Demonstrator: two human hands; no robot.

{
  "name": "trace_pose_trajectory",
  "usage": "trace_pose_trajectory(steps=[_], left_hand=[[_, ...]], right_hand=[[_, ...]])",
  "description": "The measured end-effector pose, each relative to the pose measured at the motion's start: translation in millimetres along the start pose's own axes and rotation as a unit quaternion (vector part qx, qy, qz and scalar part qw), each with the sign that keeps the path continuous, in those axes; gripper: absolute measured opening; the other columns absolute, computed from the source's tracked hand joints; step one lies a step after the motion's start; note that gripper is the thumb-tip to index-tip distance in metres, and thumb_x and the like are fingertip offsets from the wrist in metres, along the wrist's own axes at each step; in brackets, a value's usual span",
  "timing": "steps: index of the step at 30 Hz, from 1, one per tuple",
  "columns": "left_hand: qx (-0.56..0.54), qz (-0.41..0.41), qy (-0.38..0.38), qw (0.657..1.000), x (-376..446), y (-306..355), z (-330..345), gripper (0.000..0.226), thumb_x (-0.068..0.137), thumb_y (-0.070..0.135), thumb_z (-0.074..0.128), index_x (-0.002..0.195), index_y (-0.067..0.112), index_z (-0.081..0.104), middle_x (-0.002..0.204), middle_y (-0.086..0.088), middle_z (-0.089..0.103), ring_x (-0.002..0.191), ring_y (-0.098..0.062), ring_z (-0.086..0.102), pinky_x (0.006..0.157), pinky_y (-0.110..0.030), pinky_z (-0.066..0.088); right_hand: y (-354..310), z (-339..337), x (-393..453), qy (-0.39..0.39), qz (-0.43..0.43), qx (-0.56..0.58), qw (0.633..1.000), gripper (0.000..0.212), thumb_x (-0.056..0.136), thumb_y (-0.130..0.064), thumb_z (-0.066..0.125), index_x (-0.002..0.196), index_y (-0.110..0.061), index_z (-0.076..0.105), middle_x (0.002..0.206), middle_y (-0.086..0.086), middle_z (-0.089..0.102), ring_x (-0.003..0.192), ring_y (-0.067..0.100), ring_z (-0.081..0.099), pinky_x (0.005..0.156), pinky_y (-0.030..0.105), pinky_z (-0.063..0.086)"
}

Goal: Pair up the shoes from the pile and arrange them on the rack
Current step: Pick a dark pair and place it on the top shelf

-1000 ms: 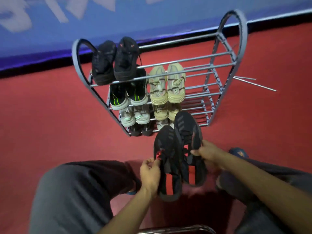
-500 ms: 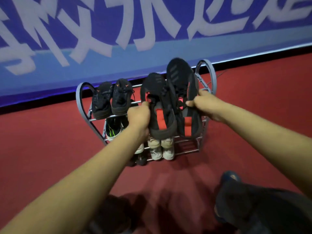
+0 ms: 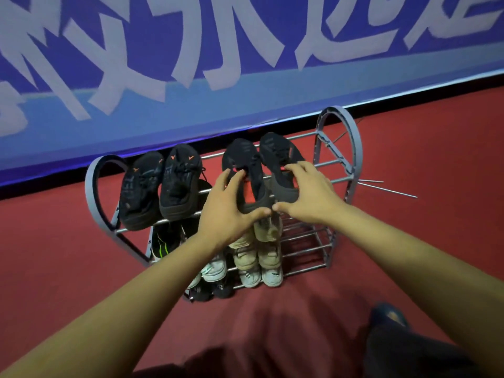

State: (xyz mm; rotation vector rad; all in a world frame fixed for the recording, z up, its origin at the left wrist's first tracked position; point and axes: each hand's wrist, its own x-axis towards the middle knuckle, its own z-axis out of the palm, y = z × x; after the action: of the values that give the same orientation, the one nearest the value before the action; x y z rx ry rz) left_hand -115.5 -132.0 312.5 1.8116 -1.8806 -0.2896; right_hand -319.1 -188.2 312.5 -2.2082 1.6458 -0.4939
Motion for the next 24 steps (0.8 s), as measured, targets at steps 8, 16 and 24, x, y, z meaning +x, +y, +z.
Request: trace_pose_trajectory(steps=[8, 16, 24], left_hand=[[0.075, 0.056, -0.021, 0.995, 7.8, 2.3, 12.1, 0.088, 0.072, 0.061, 0.076, 0.143, 0.016, 0.050, 0.143, -0.004, 0.056, 0.132, -0.030, 0.047, 0.113, -0.044, 0.036], [0.049, -0.026, 0.093, 0.994, 4.4, -12.7, -14.7, 0.048, 0.060, 0.040, 0.089, 0.095, 0.011, 0.072, 0.096, -0.002, 0.065, 0.093, -0.024, 0.062, 0.073, -0.034, 0.047], [0.059, -0.084, 0.083, 0.991, -1.8, -21.6, -17.9, 0.048, 0.067, 0.043, 0.086, 0.098, 0.013, 0.064, 0.102, -0.001, 0.059, 0.093, -0.025, 0.061, 0.066, -0.031, 0.037]], right_hand=[[-4.8, -8.0, 3.8, -0.037, -0.031, -0.014, 0.999, 0.085, 0.060, -0.053, 0.087, 0.134, -0.026, 0.053, 0.141, 0.000, 0.045, 0.124, 0.026, 0.050, 0.104, 0.041, 0.044], [-36.6, 20.0, 5.3, 0.027, -0.036, 0.127, 0.991, 0.047, 0.061, -0.035, 0.093, 0.092, -0.024, 0.060, 0.106, -0.004, 0.050, 0.098, 0.017, 0.054, 0.090, 0.034, 0.048], [-49.3, 37.5, 5.6, 0.023, -0.070, 0.166, 0.983, 0.036, 0.079, -0.018, 0.081, 0.111, -0.014, 0.066, 0.137, 0.001, 0.048, 0.149, 0.027, 0.023, 0.119, 0.040, 0.027]])
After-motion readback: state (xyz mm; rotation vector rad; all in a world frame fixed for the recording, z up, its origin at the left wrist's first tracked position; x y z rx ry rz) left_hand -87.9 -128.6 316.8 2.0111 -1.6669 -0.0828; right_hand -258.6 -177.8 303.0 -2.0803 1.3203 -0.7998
